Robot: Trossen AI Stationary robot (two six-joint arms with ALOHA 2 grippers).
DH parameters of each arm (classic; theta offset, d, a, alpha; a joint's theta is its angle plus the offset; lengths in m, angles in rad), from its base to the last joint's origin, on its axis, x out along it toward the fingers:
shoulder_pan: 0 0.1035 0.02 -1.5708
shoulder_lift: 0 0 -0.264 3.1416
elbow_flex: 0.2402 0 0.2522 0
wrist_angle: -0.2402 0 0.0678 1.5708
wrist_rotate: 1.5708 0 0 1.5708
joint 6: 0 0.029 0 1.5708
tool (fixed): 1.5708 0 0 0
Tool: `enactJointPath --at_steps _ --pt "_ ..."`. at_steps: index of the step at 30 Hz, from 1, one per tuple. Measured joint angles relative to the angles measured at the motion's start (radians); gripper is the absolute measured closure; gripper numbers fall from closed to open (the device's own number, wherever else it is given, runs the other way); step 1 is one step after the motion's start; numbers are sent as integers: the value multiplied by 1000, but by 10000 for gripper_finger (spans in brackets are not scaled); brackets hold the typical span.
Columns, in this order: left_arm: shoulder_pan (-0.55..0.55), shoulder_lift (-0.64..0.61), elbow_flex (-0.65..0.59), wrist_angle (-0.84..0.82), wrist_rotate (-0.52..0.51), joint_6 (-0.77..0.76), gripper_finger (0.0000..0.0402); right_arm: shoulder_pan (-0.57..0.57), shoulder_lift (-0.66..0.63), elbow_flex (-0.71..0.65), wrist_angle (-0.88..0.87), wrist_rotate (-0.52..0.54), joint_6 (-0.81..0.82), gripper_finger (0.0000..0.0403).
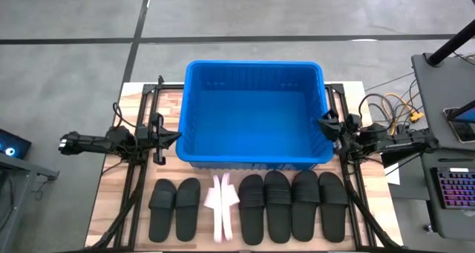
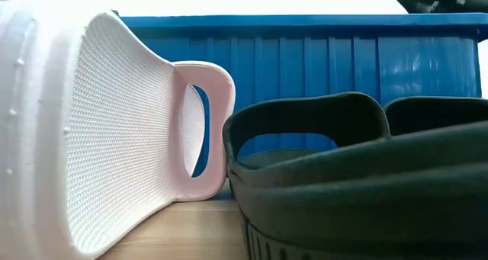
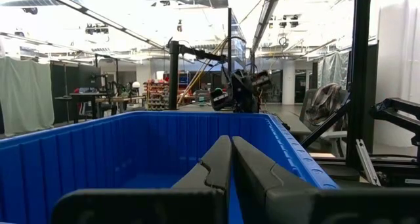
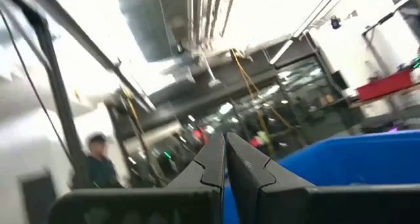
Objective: Pick and place slides into bin
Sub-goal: Put the black slide into the blue container
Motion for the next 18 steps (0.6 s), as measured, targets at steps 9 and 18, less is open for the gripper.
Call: enactJointPath --at_steps 9,18 --pt "0 0 0 63 -59 -3 402 0 1 0 203 -1 204 394" --pt "0 9 2 392 -53 -132 402 0 27 56 293 -64 131 389"
